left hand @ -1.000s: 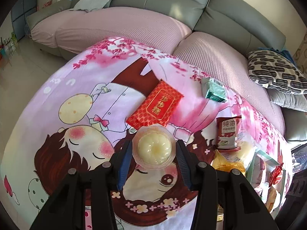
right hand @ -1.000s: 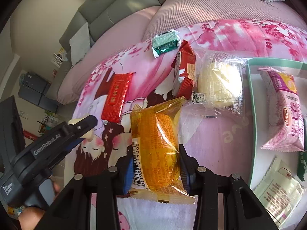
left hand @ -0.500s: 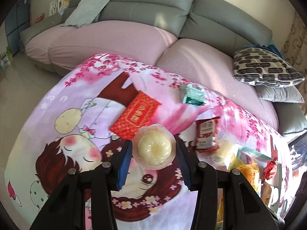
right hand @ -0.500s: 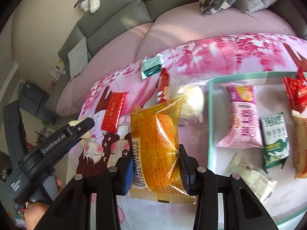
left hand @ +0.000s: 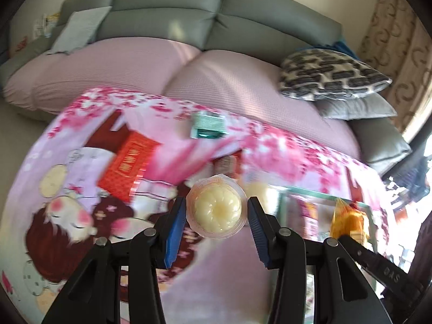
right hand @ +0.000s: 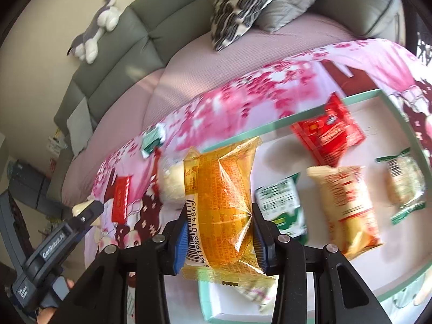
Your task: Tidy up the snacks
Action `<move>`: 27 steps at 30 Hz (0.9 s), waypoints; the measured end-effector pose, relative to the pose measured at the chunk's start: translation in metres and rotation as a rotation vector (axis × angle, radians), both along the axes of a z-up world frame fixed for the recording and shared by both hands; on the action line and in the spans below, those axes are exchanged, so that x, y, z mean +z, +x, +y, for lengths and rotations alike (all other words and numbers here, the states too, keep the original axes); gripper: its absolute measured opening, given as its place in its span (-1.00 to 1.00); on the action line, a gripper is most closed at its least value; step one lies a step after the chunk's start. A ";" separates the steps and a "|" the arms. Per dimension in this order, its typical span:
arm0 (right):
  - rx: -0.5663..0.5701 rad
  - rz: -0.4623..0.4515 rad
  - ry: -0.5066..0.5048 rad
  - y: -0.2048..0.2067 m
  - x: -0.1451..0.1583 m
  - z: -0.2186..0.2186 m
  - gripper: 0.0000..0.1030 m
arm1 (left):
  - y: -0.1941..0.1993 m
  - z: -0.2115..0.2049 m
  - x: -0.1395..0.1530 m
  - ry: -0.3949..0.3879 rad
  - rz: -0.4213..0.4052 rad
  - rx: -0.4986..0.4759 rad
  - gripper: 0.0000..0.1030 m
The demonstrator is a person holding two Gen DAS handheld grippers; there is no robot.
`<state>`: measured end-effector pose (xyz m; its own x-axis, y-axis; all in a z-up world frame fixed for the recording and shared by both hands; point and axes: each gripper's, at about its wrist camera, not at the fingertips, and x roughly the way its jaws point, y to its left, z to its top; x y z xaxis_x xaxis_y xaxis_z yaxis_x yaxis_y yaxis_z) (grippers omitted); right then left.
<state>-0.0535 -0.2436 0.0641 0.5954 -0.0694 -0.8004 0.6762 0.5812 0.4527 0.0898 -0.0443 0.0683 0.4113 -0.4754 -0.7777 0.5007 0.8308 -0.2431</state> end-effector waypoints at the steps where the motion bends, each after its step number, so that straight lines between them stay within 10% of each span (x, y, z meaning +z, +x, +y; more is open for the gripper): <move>1: -0.017 0.000 -0.004 -0.006 0.001 -0.005 -0.17 | -0.003 -0.005 0.001 0.000 -0.001 -0.016 -0.07; 16: -0.317 0.030 -0.084 -0.097 0.016 -0.081 -0.17 | -0.070 -0.079 0.005 0.012 -0.007 -0.299 -0.07; 27: -0.316 0.068 -0.129 -0.108 0.019 -0.088 -0.17 | -0.109 -0.115 -0.012 0.102 -0.026 -0.421 -0.07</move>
